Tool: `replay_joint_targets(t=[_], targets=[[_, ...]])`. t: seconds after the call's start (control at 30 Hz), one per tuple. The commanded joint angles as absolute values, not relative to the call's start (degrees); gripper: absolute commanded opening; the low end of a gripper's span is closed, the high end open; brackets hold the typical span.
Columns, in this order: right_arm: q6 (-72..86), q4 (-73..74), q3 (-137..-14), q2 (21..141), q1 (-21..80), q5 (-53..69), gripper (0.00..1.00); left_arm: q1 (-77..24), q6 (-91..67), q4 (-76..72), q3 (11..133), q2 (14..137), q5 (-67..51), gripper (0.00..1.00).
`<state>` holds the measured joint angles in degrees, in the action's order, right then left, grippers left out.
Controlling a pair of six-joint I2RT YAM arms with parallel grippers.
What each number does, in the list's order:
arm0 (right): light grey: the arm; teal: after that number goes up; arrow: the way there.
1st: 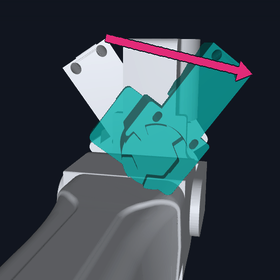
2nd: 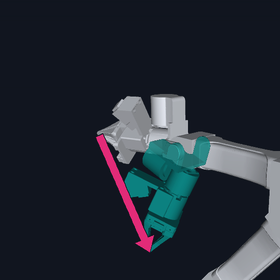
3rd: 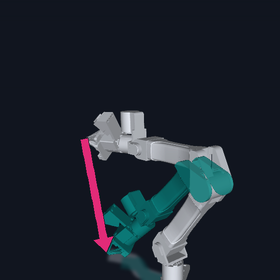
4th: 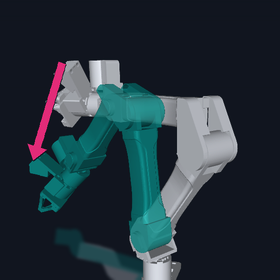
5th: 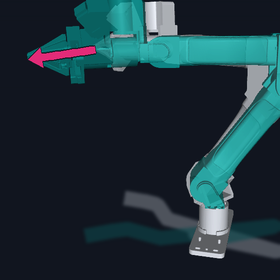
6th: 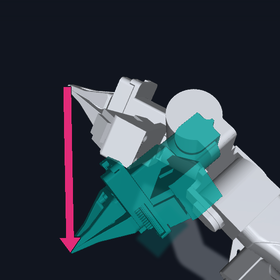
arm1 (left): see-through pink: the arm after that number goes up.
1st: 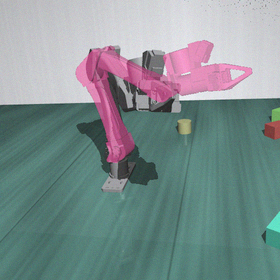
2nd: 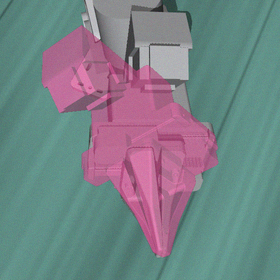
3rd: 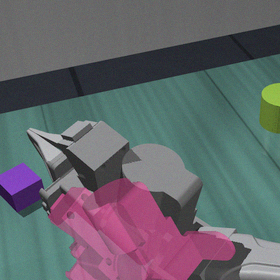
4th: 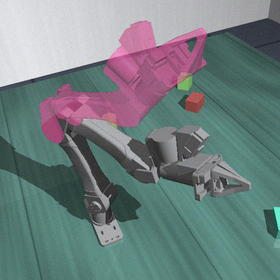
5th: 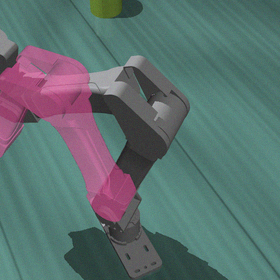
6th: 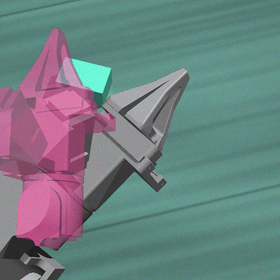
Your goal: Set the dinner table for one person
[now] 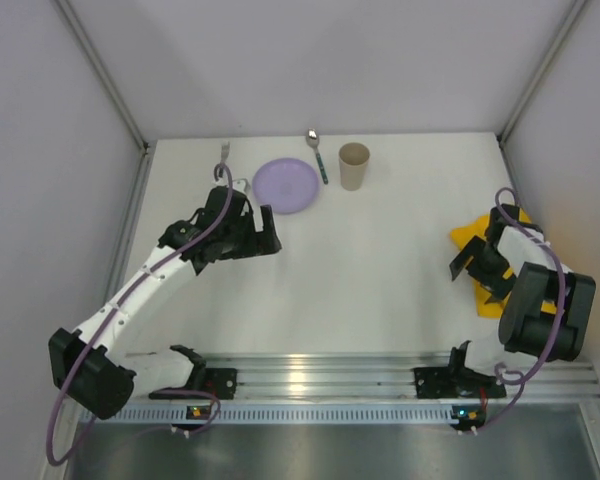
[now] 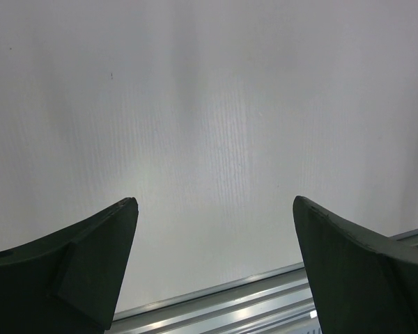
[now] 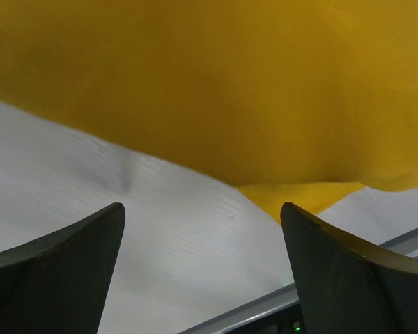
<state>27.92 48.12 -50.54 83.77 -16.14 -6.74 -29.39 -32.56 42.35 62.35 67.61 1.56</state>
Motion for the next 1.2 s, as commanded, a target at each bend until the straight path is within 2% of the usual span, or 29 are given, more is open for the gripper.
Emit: replay_joint_targets(t=[0.0, 0.1, 0.27, 0.5, 0.73, 0.87, 0.97, 1.0, 1.07, 1.1, 1.17], targets=[[29.3, 41.8, -48.1, 87.4, -17.8, -7.4, 0.92, -29.6, -30.8, 42.2, 66.9, 69.8, 0.3, 0.98], [30.1, 39.8, -47.3, 89.5, -19.4, -5.3, 0.83, -29.6, -29.8, 43.3, 69.3, 71.3, 0.4, 0.98], [31.7, 39.7, -47.4, 91.1, -21.4, -7.1, 0.81, -29.6, -29.4, 44.1, 70.6, 72.0, 0.4, 0.97], [28.7, 43.9, -50.1, 83.8, -21.7, -9.8, 0.86, -29.6, -31.1, 44.6, 69.3, 70.1, 1.1, 0.97], [29.4, 43.1, -50.1, 82.4, -22.1, -9.6, 0.88, -29.6, -29.9, 46.9, 71.9, 72.2, 0.4, 0.96], [30.1, 40.9, -49.4, 86.7, -22.9, -9.7, 0.88, -29.7, -28.6, 48.8, 76.1, 76.0, 0.4, 0.95], [31.2, 37.4, -47.6, 90.1, -25.0, -6.6, 0.82, -29.9, -28.7, 49.2, 78.8, 77.7, -1.5, 0.95], [31.6, 36.0, -47.3, 90.8, -25.9, -5.2, 0.77, -30.1, -28.8, 49.3, 79.3, 78.0, -1.6, 0.95], [32.4, 34.5, -46.2, 92.4, -26.5, -4.0, 0.72, -30.7, -29.2, 49.4, 80.2, 78.7, -1.6, 0.95], [32.5, 33.3, -46.1, 93.1, -26.9, -3.4, 0.63, -30.9, -29.4, 49.8, 80.7, 78.9, -1.6, 0.95], [32.3, 32.6, -45.5, 94.3, -27.1, -3.4, 0.53, -31.9, -29.6, 50.2, 81.0, 79.5, -1.2, 0.95]])
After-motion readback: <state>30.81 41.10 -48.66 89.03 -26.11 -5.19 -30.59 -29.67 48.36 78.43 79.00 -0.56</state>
